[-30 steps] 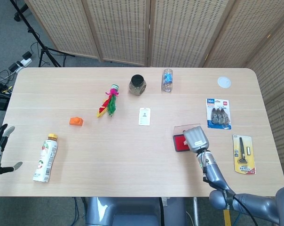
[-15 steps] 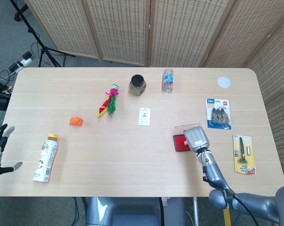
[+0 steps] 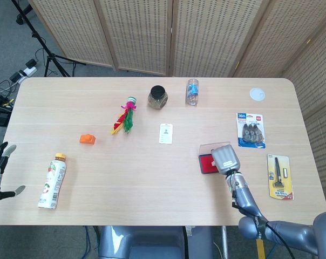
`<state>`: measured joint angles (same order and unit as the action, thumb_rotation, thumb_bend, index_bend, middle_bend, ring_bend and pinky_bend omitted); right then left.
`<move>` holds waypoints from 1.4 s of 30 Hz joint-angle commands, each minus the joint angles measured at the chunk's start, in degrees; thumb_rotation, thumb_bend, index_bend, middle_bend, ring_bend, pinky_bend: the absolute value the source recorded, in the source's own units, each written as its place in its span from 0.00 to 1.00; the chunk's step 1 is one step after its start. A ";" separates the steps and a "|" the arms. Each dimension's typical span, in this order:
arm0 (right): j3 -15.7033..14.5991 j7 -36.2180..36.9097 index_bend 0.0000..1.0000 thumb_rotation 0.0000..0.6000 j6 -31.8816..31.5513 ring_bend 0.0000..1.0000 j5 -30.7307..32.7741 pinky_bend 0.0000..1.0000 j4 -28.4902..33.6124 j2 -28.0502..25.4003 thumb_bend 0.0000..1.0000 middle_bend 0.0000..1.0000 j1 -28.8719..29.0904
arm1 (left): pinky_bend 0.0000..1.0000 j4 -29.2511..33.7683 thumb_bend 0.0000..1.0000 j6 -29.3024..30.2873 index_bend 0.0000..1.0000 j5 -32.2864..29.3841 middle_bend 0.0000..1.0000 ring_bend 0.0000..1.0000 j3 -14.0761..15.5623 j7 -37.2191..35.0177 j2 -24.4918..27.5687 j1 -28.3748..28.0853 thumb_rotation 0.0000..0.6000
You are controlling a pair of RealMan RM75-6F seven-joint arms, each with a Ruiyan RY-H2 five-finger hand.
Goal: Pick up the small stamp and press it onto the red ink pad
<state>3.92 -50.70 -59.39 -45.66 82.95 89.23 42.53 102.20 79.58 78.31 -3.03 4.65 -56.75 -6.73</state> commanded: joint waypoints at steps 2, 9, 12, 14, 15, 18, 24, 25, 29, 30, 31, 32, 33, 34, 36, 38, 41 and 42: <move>-0.30 0.39 0.53 1.00 -1.74 1.00 -2.34 1.00 2.61 -1.57 0.44 1.00 -0.34 | 0.00 0.06 0.00 -0.06 0.00 0.03 0.00 0.00 0.05 0.27 -0.07 -0.04 1.00; -1.63 0.11 0.54 1.00 -6.05 1.00 -7.90 1.00 10.10 -6.24 0.44 1.00 -1.70 | 0.00 0.20 0.00 0.35 0.00 0.49 0.00 0.00 0.18 0.31 -0.06 0.13 1.00; -2.80 -0.70 0.54 1.00 -8.18 1.00 -10.70 1.00 13.55 -8.35 0.44 1.00 -2.59 | 0.00 0.31 0.00 0.72 0.00 1.01 0.00 0.00 0.34 0.27 -0.03 0.29 1.00; -3.75 -1.38 0.54 1.00 -9.33 1.00 -12.27 1.00 15.29 -9.39 0.44 1.00 -3.27 | 0.00 0.41 0.00 0.95 0.00 1.38 0.00 0.00 0.47 0.17 0.01 0.42 1.00; -4.21 -1.81 0.54 1.00 -9.70 1.00 -12.80 1.00 15.90 -9.75 0.44 1.00 -3.56 | 0.00 0.39 0.00 1.04 0.00 1.51 0.00 0.00 0.51 0.16 0.03 0.46 1.00; -5.65 -3.75 0.54 1.00 -10.40 1.00 -13.17 1.00 17.53 -10.45 0.44 1.00 -4.43 | 0.00 0.47 0.00 1.35 0.00 2.00 0.00 0.00 0.69 0.10 0.05 0.63 1.00; -7.84 -7.04 0.54 1.00 -10.40 1.00 -13.24 1.00 16.90 -9.10 0.44 1.00 -5.52 | 0.00 0.46 0.00 1.65 0.00 2.52 0.00 0.00 0.88 0.19 -0.01 0.80 1.00; -8.17 -7.44 0.54 1.00 -10.22 1.00 -13.20 1.00 16.20 -8.51 0.44 1.00 -5.71 | 0.00 0.45 0.00 1.68 0.00 2.54 0.00 0.00 0.88 0.21 -0.01 0.82 1.00; -8.62 -7.96 0.54 1.00 -9.51 1.00 -12.55 1.00 14.28 -6.82 0.44 1.00 -6.29 | 0.00 0.44 0.00 1.59 0.00 2.35 0.00 0.00 0.79 0.23 -0.02 0.78 1.00; -8.63 -7.94 0.54 1.00 -9.43 1.00 -12.52 1.00 14.04 -6.64 0.44 1.00 -6.36 | 0.00 0.43 0.00 1.56 0.00 2.30 0.00 0.00 0.78 0.25 -0.02 0.76 1.00; -8.65 -7.92 0.54 1.00 -9.34 1.00 -12.49 1.00 13.81 -6.47 0.44 1.00 -6.43 | 0.00 0.42 0.00 1.52 0.00 2.25 0.00 0.00 0.77 0.29 -0.03 0.75 1.00; -8.67 -7.87 0.54 1.00 -9.19 1.00 -12.47 1.00 13.37 -6.19 0.44 1.00 -6.56 | 0.00 0.40 0.00 1.39 0.00 2.15 0.00 0.00 0.75 0.41 -0.09 0.70 1.00; -8.67 -7.86 0.54 1.00 -9.09 1.00 -12.45 1.00 13.06 -6.02 0.44 1.00 -6.66 | 0.00 0.38 0.00 1.26 0.00 2.10 0.00 0.00 0.78 0.50 -0.12 0.65 1.00; -8.65 -7.83 0.54 1.00 -8.99 1.00 -12.38 1.00 12.78 -5.87 0.44 1.00 -6.74 | 0.00 0.37 0.00 1.16 0.00 2.07 0.00 0.00 0.79 0.62 -0.16 0.61 1.00; -8.56 -7.70 0.54 1.00 -8.85 1.00 -12.26 1.00 12.34 -5.65 0.44 1.00 -6.90 | 0.00 0.36 0.00 1.10 0.00 2.05 0.00 0.00 0.79 0.80 -0.24 0.56 1.00; -8.47 -7.54 0.54 1.00 -8.68 1.00 -12.19 1.00 11.94 -5.49 0.44 1.00 -7.02 | 0.00 0.37 0.00 1.15 0.00 2.05 0.00 0.00 0.77 0.89 -0.32 0.57 1.00; -8.31 -7.19 0.54 1.00 -8.37 1.00 -12.23 1.00 11.61 -5.45 0.43 1.00 -7.15 | 0.00 0.37 0.00 1.18 0.00 1.94 0.00 0.00 0.71 0.98 -0.38 0.56 1.00; -8.25 -7.10 0.54 1.00 -8.22 1.00 -12.26 1.00 11.58 -5.51 0.43 1.00 -7.18 | 0.00 0.38 0.00 1.17 0.00 1.89 0.00 0.00 0.70 1.03 -0.39 0.56 1.00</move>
<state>-4.35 -57.82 -67.62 -57.90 94.55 83.73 35.36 102.58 80.75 80.21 -2.32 5.67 -57.14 -6.16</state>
